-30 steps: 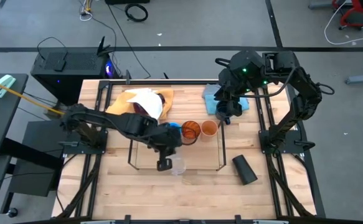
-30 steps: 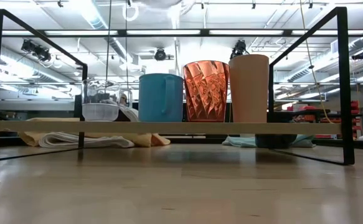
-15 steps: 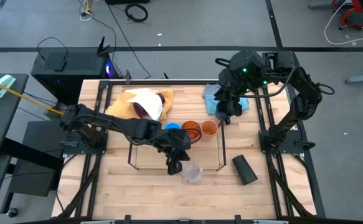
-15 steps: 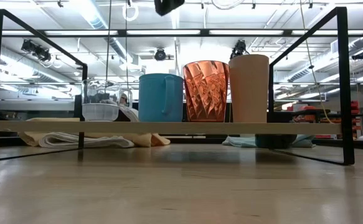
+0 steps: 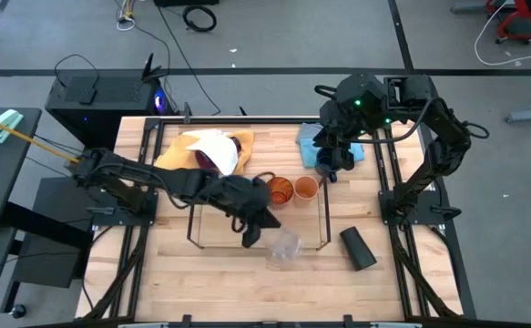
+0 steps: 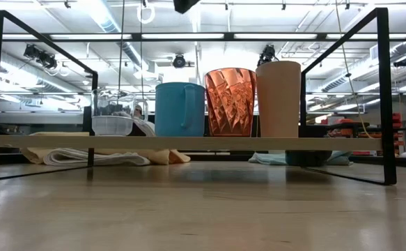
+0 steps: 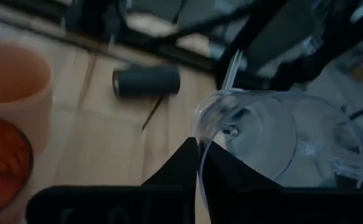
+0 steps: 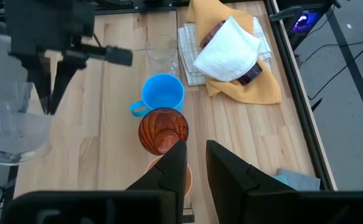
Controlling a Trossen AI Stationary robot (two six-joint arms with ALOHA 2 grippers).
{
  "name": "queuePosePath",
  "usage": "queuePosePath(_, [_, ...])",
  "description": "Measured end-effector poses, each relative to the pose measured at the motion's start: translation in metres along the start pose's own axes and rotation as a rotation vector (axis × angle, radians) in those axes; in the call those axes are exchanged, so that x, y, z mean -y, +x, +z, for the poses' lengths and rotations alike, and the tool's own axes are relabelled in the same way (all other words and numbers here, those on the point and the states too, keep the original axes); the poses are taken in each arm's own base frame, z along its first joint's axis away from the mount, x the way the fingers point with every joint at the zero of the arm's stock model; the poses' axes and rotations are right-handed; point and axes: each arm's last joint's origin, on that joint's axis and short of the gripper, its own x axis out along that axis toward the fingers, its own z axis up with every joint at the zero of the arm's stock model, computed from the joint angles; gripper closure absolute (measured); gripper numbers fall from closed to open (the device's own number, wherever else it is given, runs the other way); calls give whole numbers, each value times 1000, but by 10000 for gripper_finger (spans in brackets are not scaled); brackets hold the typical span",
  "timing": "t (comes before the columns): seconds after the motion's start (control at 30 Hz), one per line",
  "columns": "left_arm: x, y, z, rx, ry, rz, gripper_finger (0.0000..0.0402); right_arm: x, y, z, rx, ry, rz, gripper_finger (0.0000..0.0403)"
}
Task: Stack small to large cups/mugs on shelf
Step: Put the transparent mug on the shelf
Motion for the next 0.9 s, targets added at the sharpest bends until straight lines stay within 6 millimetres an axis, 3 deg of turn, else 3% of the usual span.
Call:
queuePosePath(0.17, [-8, -8, -10, 90, -28, -22, 393, 0, 0, 0, 0, 0, 0, 334])
queuePosePath(0.43, [-14, -26, -32, 29, -58, -1, 382, 0, 0, 0, 0, 3, 0, 334])
queuePosePath(0.57, [-17, -43, -42, 0, -79, 15, 394, 0, 0, 0, 0, 11, 0, 334])
queuePosePath(0.73, [-24, -66, -58, -28, -117, 61, 380, 0, 0, 0, 0, 12, 0, 334])
queuePosePath(0.9, [-31, -78, -71, -31, -136, 119, 393, 0, 0, 1, 9, 15, 0, 334])
